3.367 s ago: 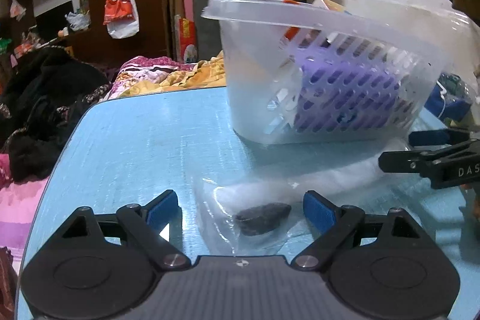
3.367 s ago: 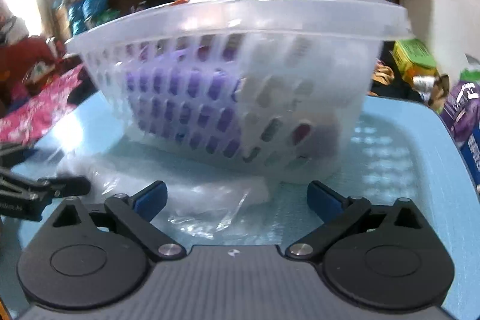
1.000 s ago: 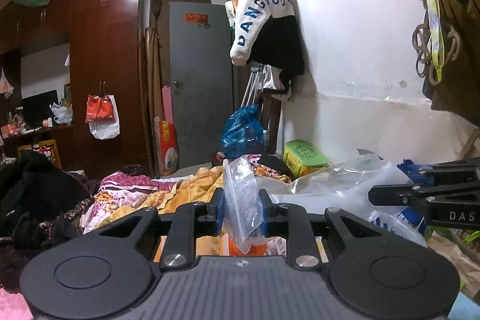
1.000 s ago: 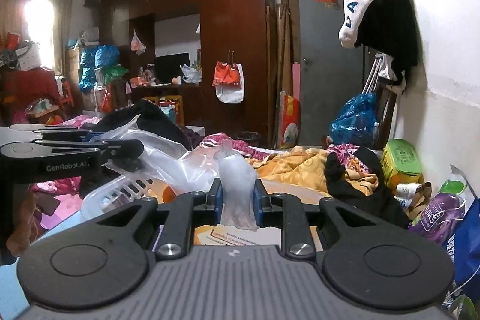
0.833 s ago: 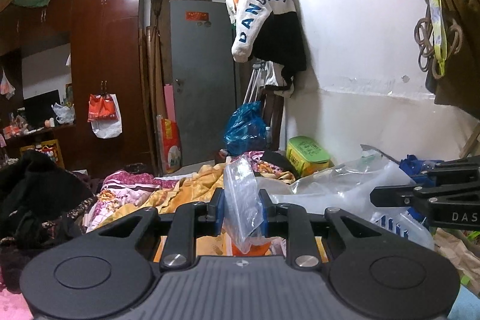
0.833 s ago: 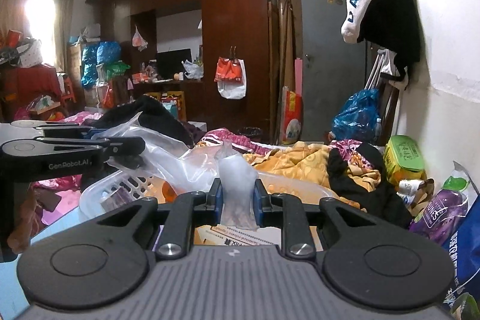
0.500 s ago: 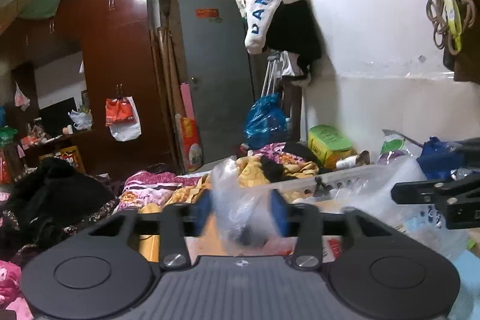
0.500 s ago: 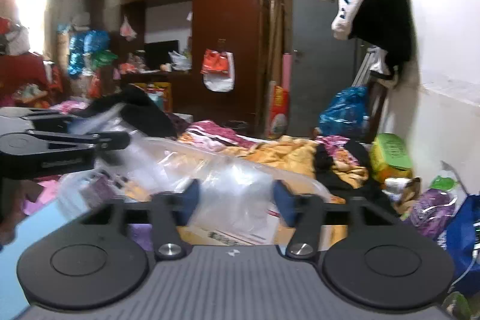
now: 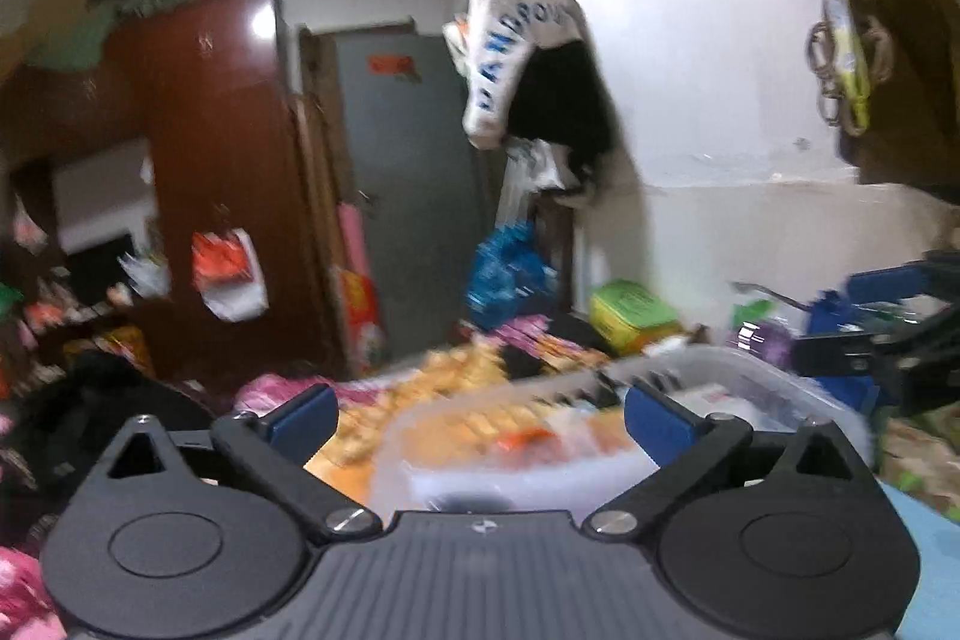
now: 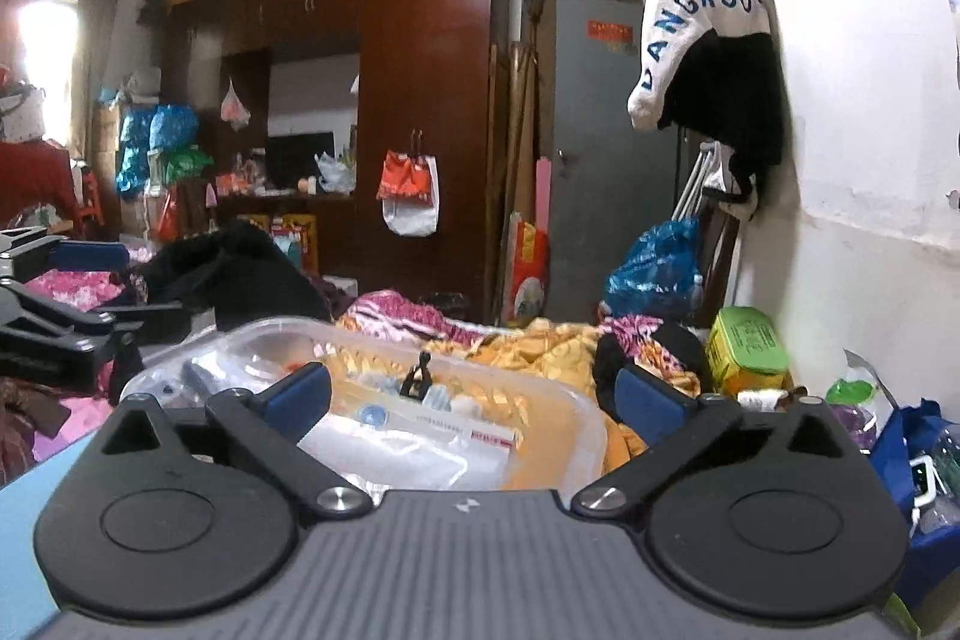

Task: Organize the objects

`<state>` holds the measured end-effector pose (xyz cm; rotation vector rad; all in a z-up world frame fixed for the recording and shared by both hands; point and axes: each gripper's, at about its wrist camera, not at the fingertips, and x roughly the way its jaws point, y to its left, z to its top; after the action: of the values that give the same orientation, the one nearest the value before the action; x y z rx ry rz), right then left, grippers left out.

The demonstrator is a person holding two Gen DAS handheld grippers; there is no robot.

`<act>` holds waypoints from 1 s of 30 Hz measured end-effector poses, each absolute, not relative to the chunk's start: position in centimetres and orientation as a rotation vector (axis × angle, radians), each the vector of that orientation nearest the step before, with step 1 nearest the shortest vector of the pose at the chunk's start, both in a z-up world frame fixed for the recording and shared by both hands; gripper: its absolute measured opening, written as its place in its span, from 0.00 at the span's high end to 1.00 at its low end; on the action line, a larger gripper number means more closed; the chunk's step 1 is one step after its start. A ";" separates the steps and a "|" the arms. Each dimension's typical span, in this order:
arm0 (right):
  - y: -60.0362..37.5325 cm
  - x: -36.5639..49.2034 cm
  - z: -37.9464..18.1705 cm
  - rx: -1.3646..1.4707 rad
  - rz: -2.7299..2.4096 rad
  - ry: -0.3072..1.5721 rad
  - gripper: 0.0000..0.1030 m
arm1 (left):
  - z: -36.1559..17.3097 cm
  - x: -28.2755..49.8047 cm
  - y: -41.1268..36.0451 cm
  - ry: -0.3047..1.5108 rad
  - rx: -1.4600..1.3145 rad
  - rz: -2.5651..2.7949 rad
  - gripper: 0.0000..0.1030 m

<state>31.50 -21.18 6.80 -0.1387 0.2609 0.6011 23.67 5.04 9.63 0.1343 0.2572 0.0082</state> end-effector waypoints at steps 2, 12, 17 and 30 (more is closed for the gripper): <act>-21.2 31.2 6.7 -0.145 0.585 0.271 0.00 | 9.3 23.0 4.3 0.261 0.171 0.028 0.01; -22.2 28.0 5.6 -0.120 0.490 0.290 0.00 | 9.4 19.8 2.6 0.273 0.159 0.175 0.01; -23.0 26.7 6.3 -0.094 0.516 0.339 0.00 | 9.1 17.4 1.7 0.275 0.160 0.168 0.01; -26.6 17.5 4.4 0.007 0.546 0.337 0.00 | 7.4 6.0 2.6 0.200 0.023 0.160 0.01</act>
<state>17.54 -26.57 4.35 0.0075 0.3369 0.5464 6.04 2.58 7.39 0.0229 0.1997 0.1602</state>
